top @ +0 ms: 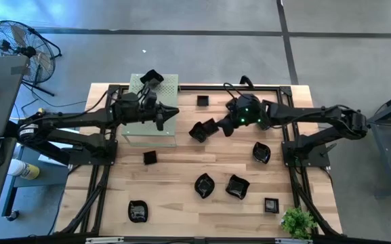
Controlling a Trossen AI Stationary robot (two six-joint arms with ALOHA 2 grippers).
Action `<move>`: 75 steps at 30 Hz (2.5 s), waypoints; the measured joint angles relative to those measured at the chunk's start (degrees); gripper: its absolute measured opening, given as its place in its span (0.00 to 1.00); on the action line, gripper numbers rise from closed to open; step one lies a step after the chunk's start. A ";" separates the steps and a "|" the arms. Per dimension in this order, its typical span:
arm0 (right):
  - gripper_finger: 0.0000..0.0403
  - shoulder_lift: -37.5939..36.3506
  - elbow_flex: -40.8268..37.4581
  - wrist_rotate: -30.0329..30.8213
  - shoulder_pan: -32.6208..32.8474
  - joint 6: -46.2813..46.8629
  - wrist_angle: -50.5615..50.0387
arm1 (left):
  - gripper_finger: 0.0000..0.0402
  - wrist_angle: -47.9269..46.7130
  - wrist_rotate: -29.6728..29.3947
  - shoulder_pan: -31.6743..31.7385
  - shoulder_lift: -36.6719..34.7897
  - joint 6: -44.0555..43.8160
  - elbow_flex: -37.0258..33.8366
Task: Pick & Place Mini shaped plates
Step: Put the square plate on the shelf
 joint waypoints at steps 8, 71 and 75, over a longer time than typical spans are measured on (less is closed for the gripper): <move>0.00 0.00 0.00 3.53 1.73 1.74 11.97 | 0.25 -6.50 -1.81 0.00 0.00 0.43 5.01; 0.00 0.59 12.72 20.00 1.98 -13.37 9.70 | 0.49 -13.86 -15.21 -4.90 14.73 -7.19 25.11; 0.00 0.59 12.72 20.02 1.97 -13.56 9.68 | 0.48 -16.53 -15.85 -4.87 16.40 -8.55 27.42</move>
